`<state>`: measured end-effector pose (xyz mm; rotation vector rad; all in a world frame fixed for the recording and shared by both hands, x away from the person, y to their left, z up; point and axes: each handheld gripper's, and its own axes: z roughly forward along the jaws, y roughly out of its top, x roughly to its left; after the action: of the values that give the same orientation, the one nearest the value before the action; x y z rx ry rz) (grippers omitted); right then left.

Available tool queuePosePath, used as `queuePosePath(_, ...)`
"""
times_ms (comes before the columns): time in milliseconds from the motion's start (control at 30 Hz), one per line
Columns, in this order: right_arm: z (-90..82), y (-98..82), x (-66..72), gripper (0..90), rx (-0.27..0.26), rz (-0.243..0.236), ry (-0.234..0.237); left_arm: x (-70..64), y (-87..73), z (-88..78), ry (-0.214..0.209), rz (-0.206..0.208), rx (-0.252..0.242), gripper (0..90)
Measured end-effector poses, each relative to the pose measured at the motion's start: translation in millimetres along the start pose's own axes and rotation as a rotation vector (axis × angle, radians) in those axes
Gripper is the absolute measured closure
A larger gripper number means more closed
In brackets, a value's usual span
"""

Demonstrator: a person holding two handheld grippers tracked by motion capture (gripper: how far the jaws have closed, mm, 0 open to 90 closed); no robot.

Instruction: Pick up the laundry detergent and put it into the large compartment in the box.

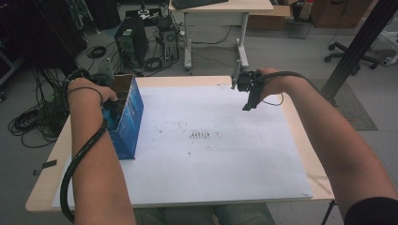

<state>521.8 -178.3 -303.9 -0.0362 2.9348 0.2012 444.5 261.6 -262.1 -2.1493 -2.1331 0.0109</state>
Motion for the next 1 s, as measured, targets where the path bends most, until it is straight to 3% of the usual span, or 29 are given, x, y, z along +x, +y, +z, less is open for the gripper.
queuePosePath(667,1.9,1.4,0.8,8.7,0.002,-0.006,0.001,-1.0,1.3,19.4,-0.012,-0.011,0.005,37.7)
queuePosePath(1000,2.8,-0.9,1.2,8.7,0.002,0.0,0.001,-1.7,0.9,20.6,-0.012,-0.015,0.004,37.7)
